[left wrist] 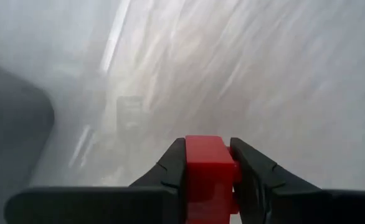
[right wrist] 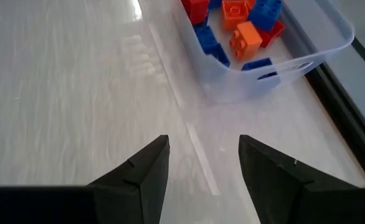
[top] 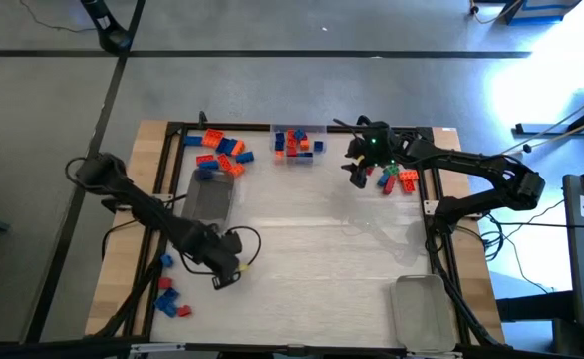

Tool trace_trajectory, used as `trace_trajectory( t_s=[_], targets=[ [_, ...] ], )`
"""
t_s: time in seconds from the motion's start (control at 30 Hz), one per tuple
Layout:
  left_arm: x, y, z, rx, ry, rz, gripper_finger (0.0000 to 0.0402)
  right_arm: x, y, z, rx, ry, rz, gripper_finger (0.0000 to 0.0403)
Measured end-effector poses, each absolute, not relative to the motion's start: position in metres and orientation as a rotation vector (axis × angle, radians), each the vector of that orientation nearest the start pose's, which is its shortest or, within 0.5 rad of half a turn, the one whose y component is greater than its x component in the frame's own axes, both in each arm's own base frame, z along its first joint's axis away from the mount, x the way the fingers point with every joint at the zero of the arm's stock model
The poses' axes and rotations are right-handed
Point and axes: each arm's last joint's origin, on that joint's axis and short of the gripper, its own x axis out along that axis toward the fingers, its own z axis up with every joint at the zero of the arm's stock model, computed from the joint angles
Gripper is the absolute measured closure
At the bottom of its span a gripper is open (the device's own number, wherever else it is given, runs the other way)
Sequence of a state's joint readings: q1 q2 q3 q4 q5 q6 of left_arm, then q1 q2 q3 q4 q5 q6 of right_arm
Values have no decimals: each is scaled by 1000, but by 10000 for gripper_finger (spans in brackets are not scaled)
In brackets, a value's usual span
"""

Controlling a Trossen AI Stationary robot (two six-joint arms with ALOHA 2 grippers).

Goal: Sort blocks by size
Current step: Put the red 4 stud game piece into the transparent bin

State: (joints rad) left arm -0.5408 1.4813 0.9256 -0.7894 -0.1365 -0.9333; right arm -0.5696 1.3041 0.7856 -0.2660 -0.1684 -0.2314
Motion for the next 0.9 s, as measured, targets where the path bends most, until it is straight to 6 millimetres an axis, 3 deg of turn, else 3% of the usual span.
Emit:
trace_trajectory(
  t_s=[0.17, 0.37, 0.73, 0.9],
  targets=[
    [232, -112, 232, -320, 1127, 263, 325, 221, -136, 219, 75, 795, -287, 210],
    [248, -74, 264, -251, 914, 346, 324, 222, -137, 221, 61, 778, -288, 210],
    [297, 14, 275, -62, 617, 495, 317, 225, -138, 223, 50, 739, -297, 210],
    [319, 64, 266, 21, 523, 597, 315, 227, -139, 226, 37, 707, -303, 210]
  ],
)
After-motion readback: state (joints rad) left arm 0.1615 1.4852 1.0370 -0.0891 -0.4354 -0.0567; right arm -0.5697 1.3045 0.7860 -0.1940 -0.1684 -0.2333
